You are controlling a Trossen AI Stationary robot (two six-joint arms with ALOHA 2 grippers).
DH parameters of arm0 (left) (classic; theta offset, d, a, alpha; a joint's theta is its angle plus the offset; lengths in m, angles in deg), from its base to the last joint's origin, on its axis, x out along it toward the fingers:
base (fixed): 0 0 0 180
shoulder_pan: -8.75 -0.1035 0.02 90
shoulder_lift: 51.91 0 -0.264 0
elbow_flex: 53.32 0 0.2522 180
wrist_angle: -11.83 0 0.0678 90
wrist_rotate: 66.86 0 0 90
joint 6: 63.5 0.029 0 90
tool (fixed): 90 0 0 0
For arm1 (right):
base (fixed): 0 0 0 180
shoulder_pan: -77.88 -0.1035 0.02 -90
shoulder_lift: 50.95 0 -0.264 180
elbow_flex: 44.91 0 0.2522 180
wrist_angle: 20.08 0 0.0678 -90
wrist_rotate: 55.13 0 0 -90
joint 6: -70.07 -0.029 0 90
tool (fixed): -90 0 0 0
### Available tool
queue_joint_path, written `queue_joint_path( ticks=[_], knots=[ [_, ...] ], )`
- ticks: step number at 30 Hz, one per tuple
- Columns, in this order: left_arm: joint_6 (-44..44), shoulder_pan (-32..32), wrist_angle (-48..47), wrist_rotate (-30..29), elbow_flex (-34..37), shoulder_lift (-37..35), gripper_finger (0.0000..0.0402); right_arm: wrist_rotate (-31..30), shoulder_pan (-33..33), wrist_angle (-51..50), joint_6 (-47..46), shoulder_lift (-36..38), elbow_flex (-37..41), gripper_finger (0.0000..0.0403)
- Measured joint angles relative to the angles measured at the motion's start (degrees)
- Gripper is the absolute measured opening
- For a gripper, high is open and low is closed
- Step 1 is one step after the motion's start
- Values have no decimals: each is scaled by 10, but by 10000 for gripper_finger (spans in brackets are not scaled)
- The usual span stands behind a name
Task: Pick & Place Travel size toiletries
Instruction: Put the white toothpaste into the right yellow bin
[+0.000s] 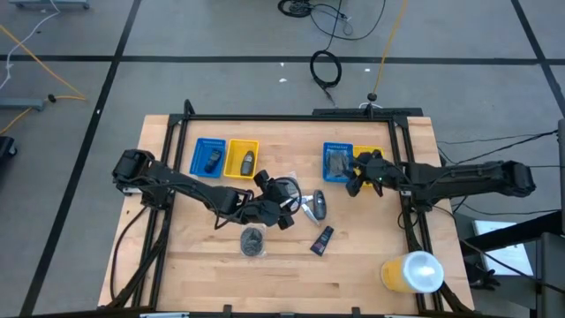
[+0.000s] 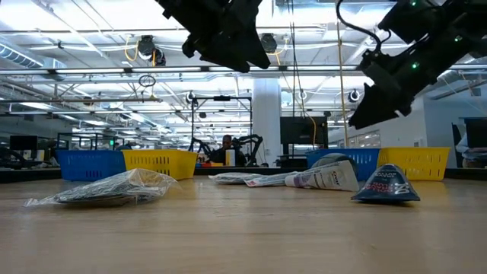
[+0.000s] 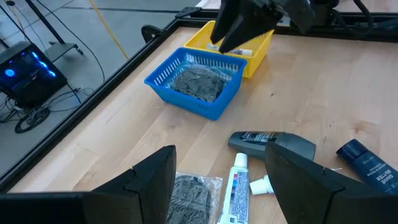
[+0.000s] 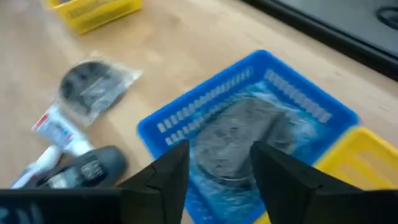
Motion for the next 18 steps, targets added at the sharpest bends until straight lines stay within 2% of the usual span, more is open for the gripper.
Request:
queue_joint_path(
  ticks=[3,8,12,14,18],
  knots=[
    [-16,-2,-3,2,0,0,241,13,-7,57,39,-17,2,135],
    [-44,-12,-21,7,0,0,241,90,-46,175,110,-52,2,106],
    [-62,-23,-53,71,0,0,241,122,-90,241,167,-88,2,91],
    [-53,-24,-55,92,0,0,241,127,-112,261,196,-106,2,86],
    [-13,-1,-55,77,0,0,241,143,-155,287,251,-141,2,82]
  ],
)
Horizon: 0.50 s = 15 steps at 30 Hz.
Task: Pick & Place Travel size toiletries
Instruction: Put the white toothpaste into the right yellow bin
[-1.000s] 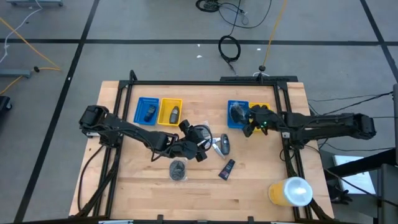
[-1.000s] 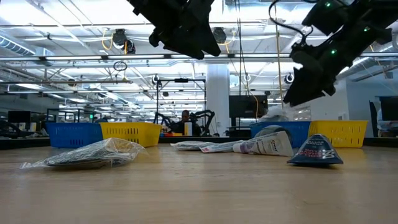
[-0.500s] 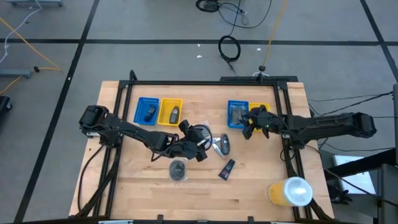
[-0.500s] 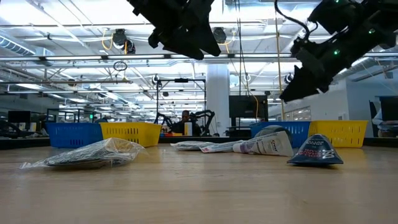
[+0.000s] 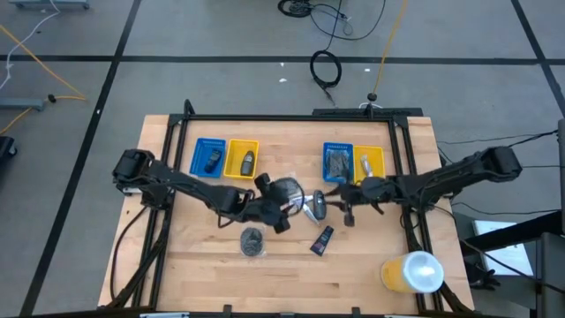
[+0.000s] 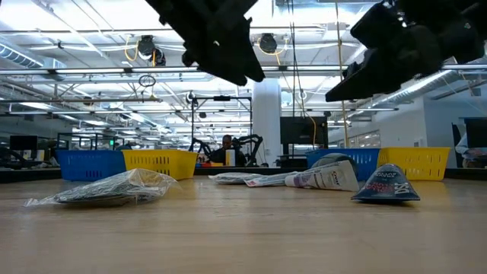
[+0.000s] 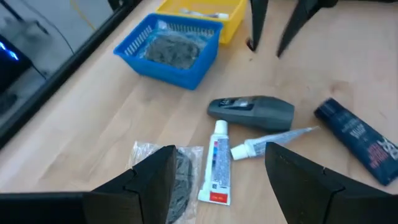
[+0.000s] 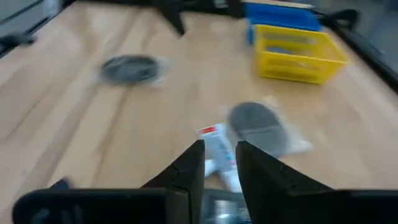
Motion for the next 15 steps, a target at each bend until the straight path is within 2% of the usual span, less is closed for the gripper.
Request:
queue_joint_path(
  ticks=[6,11,15],
  knots=[
    [31,45,30,-89,16,0,241,7,-60,9,8,-57,0,95],
    [49,57,161,-93,86,0,241,7,-91,75,3,-125,-7,133],
    [62,47,261,-94,149,0,241,-23,-101,63,-11,-177,-49,177]
  ],
)
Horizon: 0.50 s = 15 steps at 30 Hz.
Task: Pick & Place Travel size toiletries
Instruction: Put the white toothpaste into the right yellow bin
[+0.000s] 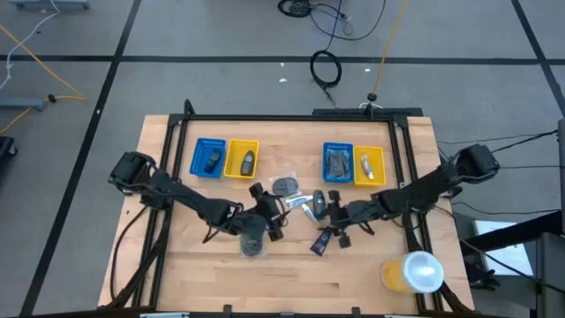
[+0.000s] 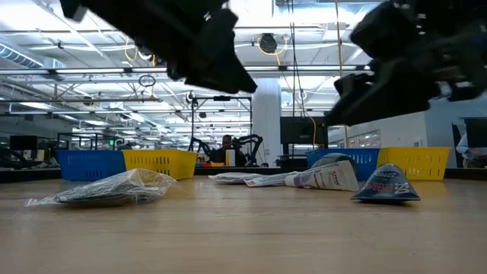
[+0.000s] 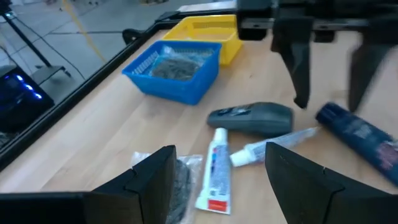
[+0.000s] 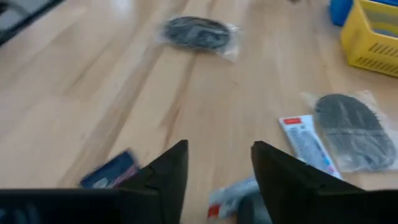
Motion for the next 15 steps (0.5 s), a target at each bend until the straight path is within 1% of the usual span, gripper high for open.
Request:
queue_joint_path(
  ticks=[3,7,10,15],
  knots=[
    [-3,-13,46,4,24,0,241,-38,-1,-54,-26,-37,-52,204],
    [-25,-29,40,34,29,0,241,-83,-1,-152,-71,-88,-123,227],
    [-30,-33,40,48,28,0,241,-112,0,-192,-103,-127,-158,235],
    [-30,-33,40,49,28,0,241,-151,13,-237,-142,-169,-184,232]
  ],
)
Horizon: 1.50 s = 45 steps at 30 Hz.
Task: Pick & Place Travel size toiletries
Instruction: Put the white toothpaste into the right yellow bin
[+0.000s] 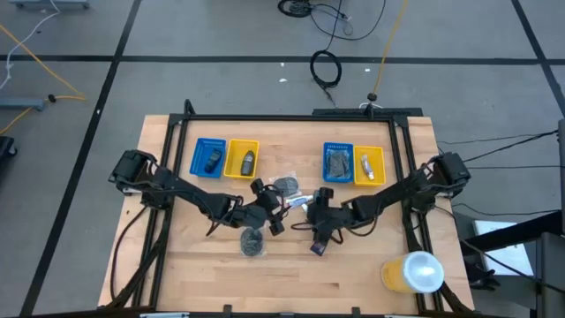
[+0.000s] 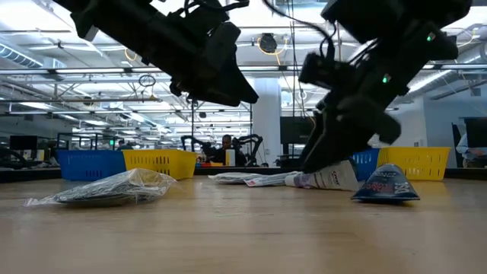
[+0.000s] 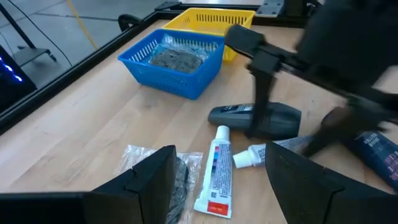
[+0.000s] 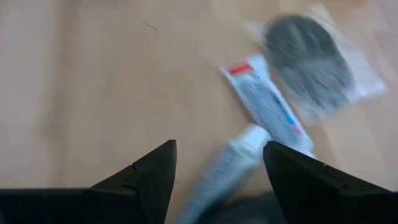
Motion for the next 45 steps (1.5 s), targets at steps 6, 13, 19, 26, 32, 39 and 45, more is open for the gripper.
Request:
queue_joint_path(
  ticks=[6,13,19,26,32,39,45],
  knots=[
    [1,0,-2,0,0,0,241,6,20,-22,-28,-13,-3,214],
    [1,0,-1,0,0,0,241,71,25,-40,-29,-13,-2,152],
    [1,0,-1,0,0,0,241,92,23,-44,-14,-1,-1,82],
    [1,0,-4,0,0,0,241,89,15,-91,-25,69,-1,28],
    [1,0,-4,0,0,0,241,-20,-3,-240,-99,171,-1,34],
    [1,0,-4,0,0,0,241,-189,-1,-479,-293,292,14,35],
    [1,0,-4,0,0,0,241,-236,50,-514,-382,370,101,36]
  ],
)
